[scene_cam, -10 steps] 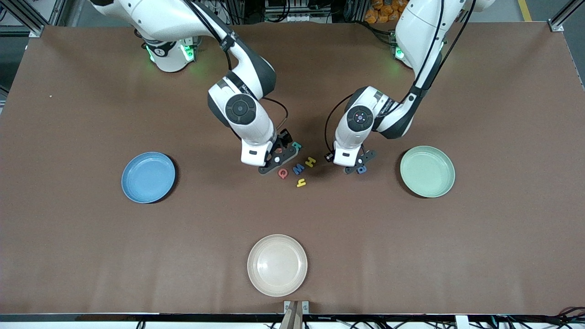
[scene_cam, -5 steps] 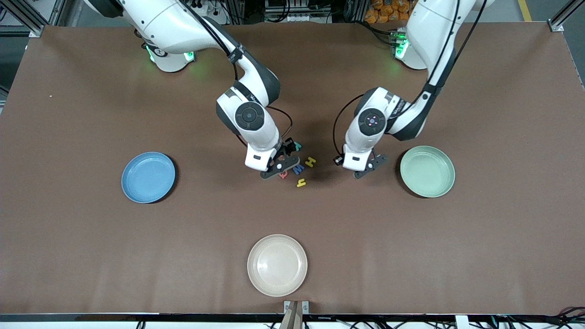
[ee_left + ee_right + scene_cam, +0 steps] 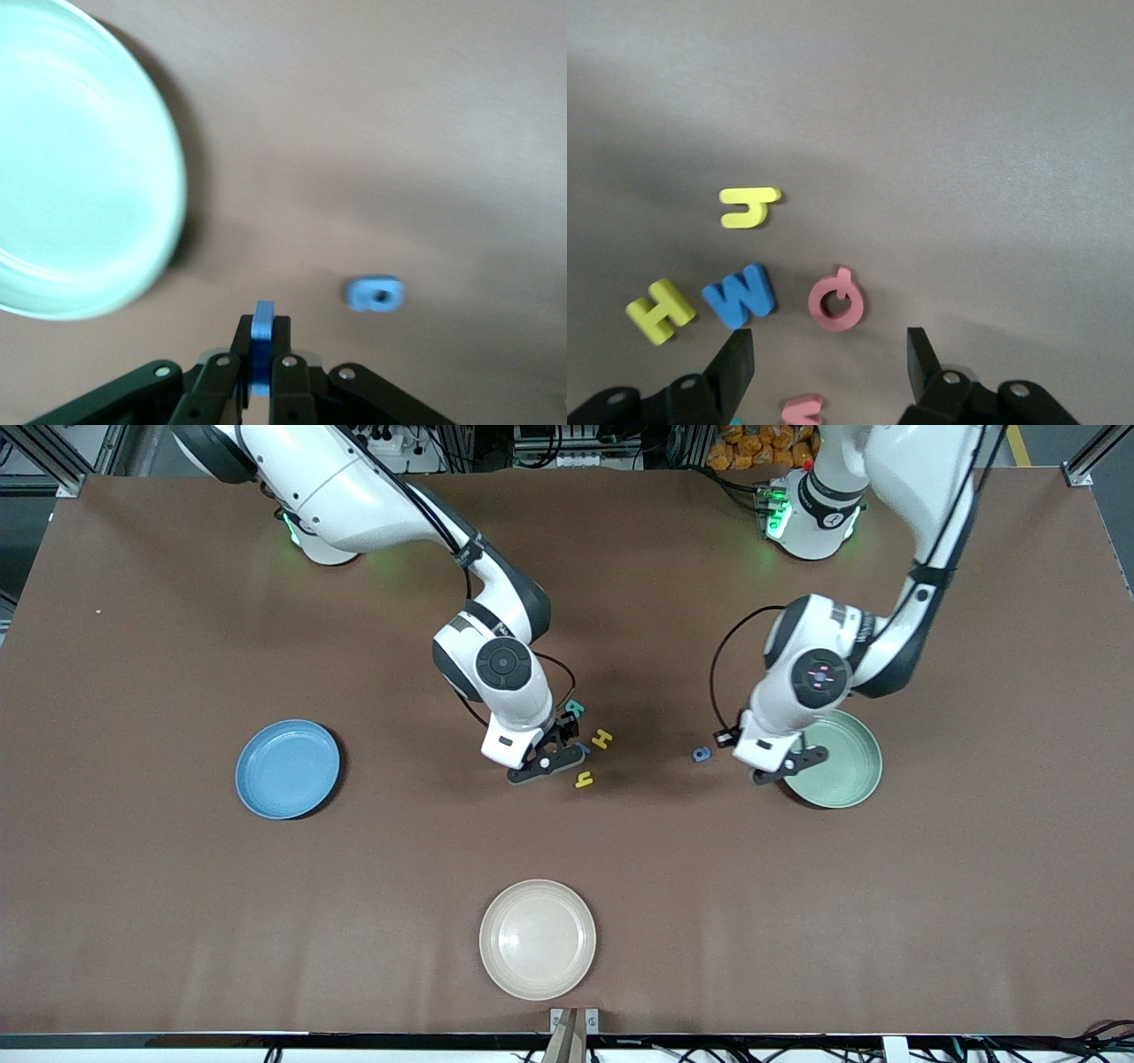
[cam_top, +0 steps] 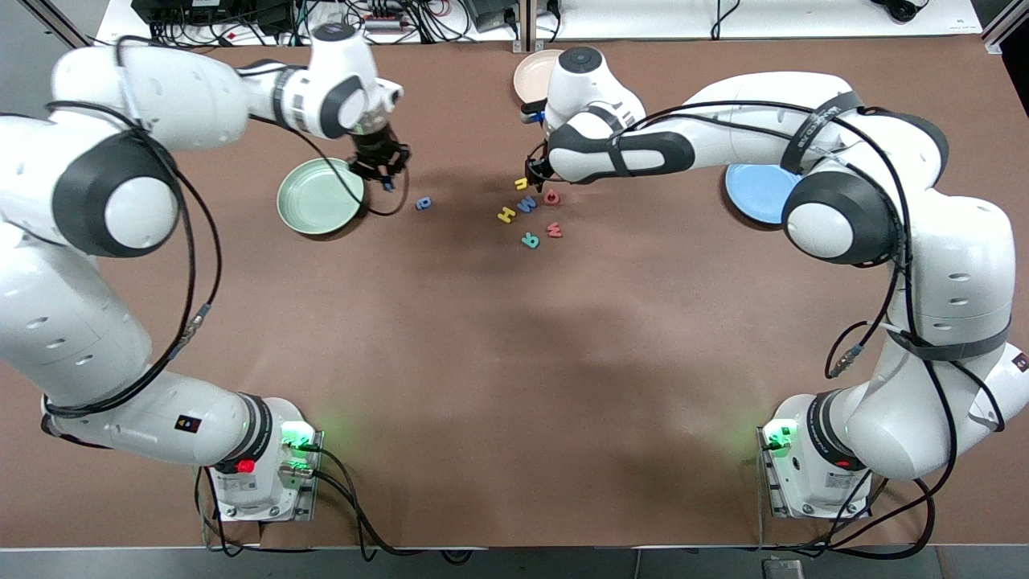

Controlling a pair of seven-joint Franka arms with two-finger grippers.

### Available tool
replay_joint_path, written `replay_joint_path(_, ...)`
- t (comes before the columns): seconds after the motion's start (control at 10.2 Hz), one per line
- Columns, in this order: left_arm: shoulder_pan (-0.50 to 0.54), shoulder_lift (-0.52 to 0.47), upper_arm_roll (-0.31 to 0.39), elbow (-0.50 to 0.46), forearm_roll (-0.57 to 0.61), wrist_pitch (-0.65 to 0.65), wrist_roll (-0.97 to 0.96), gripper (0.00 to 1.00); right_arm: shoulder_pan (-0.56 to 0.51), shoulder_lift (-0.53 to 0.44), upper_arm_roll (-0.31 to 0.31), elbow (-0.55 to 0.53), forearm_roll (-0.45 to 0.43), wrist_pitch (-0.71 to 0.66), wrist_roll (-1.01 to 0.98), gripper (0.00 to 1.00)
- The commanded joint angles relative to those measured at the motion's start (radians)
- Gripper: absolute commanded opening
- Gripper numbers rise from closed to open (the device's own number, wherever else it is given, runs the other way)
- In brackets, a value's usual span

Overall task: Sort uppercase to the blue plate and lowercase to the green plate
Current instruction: 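Drop the blue m on the green plate while the right gripper grasps pink a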

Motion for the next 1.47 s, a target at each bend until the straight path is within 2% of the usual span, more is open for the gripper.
replay_joint_path(0.0, 0.124, -0.061, -0.012, -0.072, 0.039, -0.019, 0.171, 0.0, 0.013, 0.051, -0.001, 0.047, -0.044, 0.021, 0.071, 0.75)
replay_joint_path(0.29, 0.253, -0.061, -0.016, -0.099, 0.059, -0.005, 0.35, 0.0, 0.013, 0.058, -0.004, 0.045, -0.045, 0.016, 0.109, 0.72)
replay_joint_path(0.88, 0.266, -0.035, -0.02, -0.133, 0.049, 0.093, 0.355, 0.0, 0.02, 0.076, -0.004, 0.042, -0.093, 0.007, 0.23, 0.66)
replay_joint_path(0.98, 0.264, -0.035, -0.018, -0.132, 0.049, 0.101, 0.354, 0.29, 0.025, 0.082, -0.004, 0.042, -0.1, 0.005, 0.25, 0.65)
replay_joint_path(1.08, 0.264, -0.035, -0.018, -0.133, 0.049, 0.109, 0.348, 0.47, 0.025, 0.09, -0.004, 0.044, -0.116, 0.007, 0.279, 0.65)
replay_joint_path(1.18, 0.264, -0.036, -0.019, -0.133, 0.049, 0.109, 0.343, 0.59, 0.025, 0.094, -0.004, 0.045, -0.117, 0.007, 0.284, 0.65)
replay_joint_path(1.27, 0.264, -0.041, -0.02, -0.132, 0.049, 0.109, 0.343, 0.91, 0.027, 0.096, -0.004, 0.047, -0.117, 0.007, 0.286, 0.65)
replay_joint_path(1.37, 0.266, -0.053, -0.02, -0.132, 0.049, 0.109, 0.346, 1.0, 0.031, 0.102, -0.004, 0.048, -0.117, 0.01, 0.287, 0.65)
